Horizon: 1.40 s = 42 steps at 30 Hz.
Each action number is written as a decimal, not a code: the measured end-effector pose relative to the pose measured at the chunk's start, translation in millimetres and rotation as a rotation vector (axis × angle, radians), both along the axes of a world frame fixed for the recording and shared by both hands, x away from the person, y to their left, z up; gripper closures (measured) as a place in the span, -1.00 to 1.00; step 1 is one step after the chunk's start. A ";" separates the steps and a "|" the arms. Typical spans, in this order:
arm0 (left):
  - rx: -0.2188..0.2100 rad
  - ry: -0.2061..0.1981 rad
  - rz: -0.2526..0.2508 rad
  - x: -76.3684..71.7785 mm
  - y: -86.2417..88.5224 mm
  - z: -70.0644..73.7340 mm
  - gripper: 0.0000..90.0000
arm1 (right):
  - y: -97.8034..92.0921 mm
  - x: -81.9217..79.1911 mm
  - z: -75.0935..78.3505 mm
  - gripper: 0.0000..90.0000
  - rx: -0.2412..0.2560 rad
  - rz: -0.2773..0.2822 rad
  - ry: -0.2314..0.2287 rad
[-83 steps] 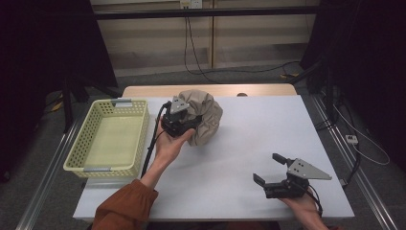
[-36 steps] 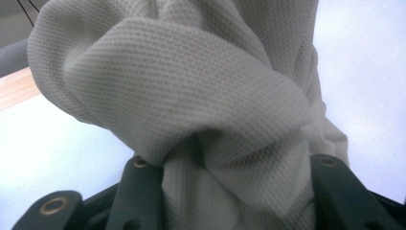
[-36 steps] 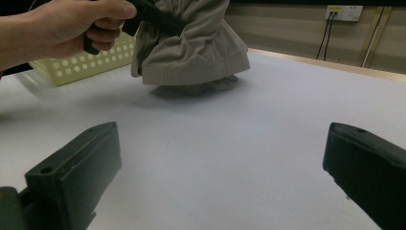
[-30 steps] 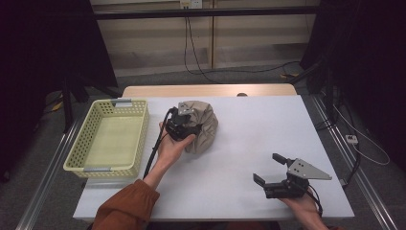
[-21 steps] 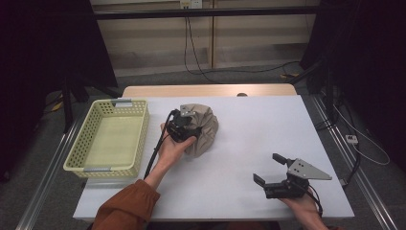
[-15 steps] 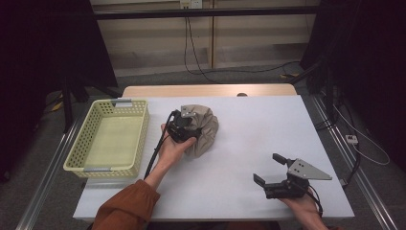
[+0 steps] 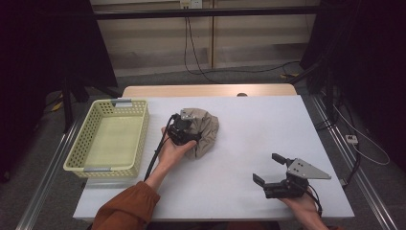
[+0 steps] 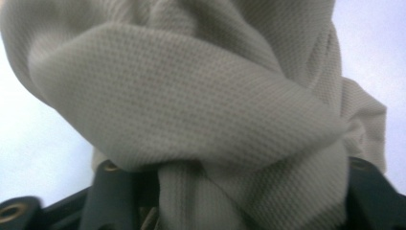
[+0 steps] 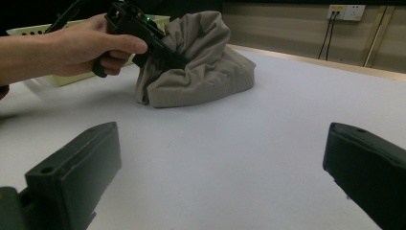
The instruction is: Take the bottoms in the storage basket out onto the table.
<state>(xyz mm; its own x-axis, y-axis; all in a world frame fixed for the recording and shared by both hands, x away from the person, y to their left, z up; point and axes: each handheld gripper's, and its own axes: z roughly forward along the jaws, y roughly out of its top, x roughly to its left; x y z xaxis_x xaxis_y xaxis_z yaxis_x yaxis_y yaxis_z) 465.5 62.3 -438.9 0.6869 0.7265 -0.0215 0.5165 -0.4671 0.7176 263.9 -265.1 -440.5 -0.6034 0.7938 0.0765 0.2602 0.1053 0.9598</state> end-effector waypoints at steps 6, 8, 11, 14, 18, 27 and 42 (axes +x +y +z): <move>-0.009 0.004 -0.018 0.7 0.1 -3.4 -0.14 | -0.2 0.6 -0.1 -1.00 0.000 0.000 -0.003; -0.020 0.017 -0.019 0.9 -1.1 -5.3 -0.20 | 0.2 0.6 -0.1 -1.00 0.005 -0.001 0.000; -0.012 0.013 -0.024 1.1 -2.6 -6.8 -0.28 | 0.2 0.8 -0.2 -1.00 0.000 0.000 0.000; -0.015 0.011 -0.031 0.9 -4.9 -8.6 -0.39 | -0.3 0.9 -0.4 -1.00 0.000 0.000 -0.003; 0.020 -0.020 -0.024 -0.9 -8.5 -10.3 -0.54 | -0.8 0.9 -0.6 -1.00 0.008 -0.001 0.003; -0.025 0.012 -0.022 3.7 -6.4 -8.4 -0.78 | -3.9 -0.4 0.1 -1.00 0.012 -0.004 -0.012; -0.091 -0.027 0.003 -3.1 0.6 9.7 -0.86 | 1.4 2.4 0.7 -1.00 -0.003 0.002 -0.019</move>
